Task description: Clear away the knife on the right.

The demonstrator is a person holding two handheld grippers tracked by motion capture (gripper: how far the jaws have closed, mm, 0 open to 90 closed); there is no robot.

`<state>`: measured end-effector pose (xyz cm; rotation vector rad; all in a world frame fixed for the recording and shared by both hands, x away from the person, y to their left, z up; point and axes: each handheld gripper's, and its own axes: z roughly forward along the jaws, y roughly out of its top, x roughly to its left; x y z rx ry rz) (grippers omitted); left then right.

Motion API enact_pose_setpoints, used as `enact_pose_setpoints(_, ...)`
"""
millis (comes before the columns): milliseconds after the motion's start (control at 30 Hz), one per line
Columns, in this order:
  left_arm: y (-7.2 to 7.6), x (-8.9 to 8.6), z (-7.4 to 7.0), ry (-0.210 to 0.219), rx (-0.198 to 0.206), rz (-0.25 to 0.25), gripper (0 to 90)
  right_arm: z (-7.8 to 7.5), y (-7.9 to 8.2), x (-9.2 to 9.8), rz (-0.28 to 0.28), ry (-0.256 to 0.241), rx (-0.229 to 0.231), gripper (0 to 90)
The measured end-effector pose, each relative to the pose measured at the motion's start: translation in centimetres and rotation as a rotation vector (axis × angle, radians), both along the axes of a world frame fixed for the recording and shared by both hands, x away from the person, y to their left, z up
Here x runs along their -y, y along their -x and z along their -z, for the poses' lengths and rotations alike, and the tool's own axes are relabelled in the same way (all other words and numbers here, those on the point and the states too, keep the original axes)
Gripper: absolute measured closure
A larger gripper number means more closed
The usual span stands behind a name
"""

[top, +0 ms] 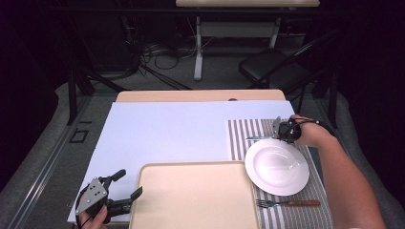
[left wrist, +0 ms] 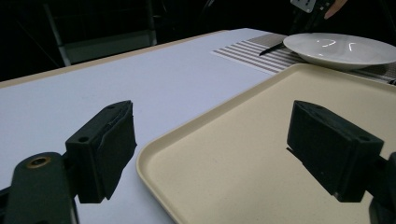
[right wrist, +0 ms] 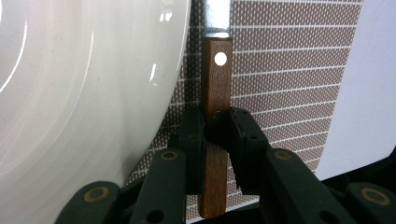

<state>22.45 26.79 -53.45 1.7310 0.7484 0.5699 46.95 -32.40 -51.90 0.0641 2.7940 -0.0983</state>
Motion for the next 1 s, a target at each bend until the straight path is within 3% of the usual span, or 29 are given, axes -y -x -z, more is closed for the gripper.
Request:
enact_pose_setpoints(67,0.0,0.0,0.0,0.0,0.0,0.0,15.7,-0.2,0.0,-0.1,-0.015,0.018,-0.005,76.3)
enact_pose_setpoints(167,0.0,0.0,0.0,-0.002,0.0,0.002,15.8,0.0,0.1,0.0,-0.015,-0.01,0.006,76.3)
enact_pose_setpoints(500,0.0,0.0,0.0,-0.004,0.001,0.002,15.7,-0.9,0.4,0.1,0.008,-0.036,0.008,76.4)
enact_pose_setpoints(600,0.0,0.0,0.0,-0.003,0.001,0.001,15.7,-1.2,0.7,0.3,0.024,-0.081,0.021,76.4)
enact_pose_setpoints(633,0.0,0.0,0.0,-0.003,0.001,0.001,15.7,-1.7,0.8,0.3,0.031,-0.044,0.007,76.4)
enact_pose_setpoints(667,0.0,0.0,0.0,-0.003,0.001,0.001,15.7,-2.0,0.9,0.3,0.039,-0.049,0.008,76.4)
enact_pose_setpoints(767,0.0,0.1,0.0,-0.002,0.0,0.0,15.8,-2.2,1.1,0.6,0.037,-0.109,0.045,76.4)
enact_pose_setpoints(900,0.0,0.1,0.0,-0.002,0.002,0.0,15.7,-3.1,1.6,0.6,0.049,-0.104,0.062,76.4)
enact_pose_setpoints(967,0.0,0.1,0.0,-0.001,0.002,0.001,15.7,-3.1,1.9,0.6,0.04,-0.172,0.098,76.4)
enact_pose_setpoints(1000,0.0,0.1,0.0,-0.002,0.003,0.002,15.7,-3.3,2.1,0.6,0.042,-0.167,0.098,76.3)
